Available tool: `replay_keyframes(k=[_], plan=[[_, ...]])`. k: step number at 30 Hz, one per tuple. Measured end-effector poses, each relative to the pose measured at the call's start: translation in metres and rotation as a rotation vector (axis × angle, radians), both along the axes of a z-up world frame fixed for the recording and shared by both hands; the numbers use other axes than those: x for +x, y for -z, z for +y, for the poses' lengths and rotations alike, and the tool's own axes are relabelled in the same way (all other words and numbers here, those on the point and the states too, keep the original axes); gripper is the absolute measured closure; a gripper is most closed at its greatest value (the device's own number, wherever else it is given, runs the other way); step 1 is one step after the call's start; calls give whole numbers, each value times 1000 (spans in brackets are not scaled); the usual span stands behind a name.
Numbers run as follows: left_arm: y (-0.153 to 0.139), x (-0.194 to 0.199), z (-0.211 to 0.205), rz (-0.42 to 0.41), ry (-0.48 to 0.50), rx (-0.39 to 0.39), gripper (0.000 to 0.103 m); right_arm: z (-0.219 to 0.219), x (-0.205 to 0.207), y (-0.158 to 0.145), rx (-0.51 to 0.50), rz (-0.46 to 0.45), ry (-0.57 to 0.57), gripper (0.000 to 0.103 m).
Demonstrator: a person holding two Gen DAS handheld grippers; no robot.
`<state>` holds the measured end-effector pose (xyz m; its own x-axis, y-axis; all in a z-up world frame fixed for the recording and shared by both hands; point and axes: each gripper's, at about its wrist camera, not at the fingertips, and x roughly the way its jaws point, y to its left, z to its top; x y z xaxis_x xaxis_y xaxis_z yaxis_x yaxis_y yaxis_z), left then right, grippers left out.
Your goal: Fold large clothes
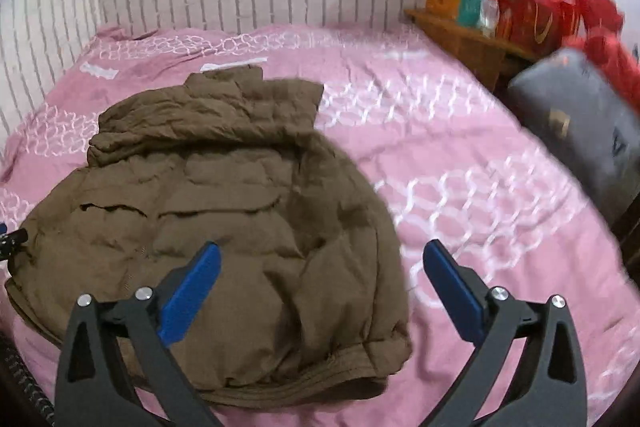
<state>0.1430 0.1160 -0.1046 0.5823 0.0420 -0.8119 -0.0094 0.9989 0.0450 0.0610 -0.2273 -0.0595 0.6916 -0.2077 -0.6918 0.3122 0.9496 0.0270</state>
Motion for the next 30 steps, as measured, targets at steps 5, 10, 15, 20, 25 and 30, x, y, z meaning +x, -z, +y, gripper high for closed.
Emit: replay_keyframes(k=[5,10,15,20,25,30], plan=[[1,-3,-21,28,-37,60,3,-1,-8,15,-57,8,-60,2],[0,-16,-43,11,-11,127,3,-26,-12,20,68,-24,34,2],[1,-21,-41,33,10,82,3,-21,-2,32,30,69,46,2],[1,-27,-30,21,-3,52,3,-5,-7,10,-66,29,47,2],[6,-28,-30,30,7,50,3,-5,-11,-26,-174,10,51,2],[11,-26,-37,50,30,56,4,-18,-22,-17,-109,-23,86,2]])
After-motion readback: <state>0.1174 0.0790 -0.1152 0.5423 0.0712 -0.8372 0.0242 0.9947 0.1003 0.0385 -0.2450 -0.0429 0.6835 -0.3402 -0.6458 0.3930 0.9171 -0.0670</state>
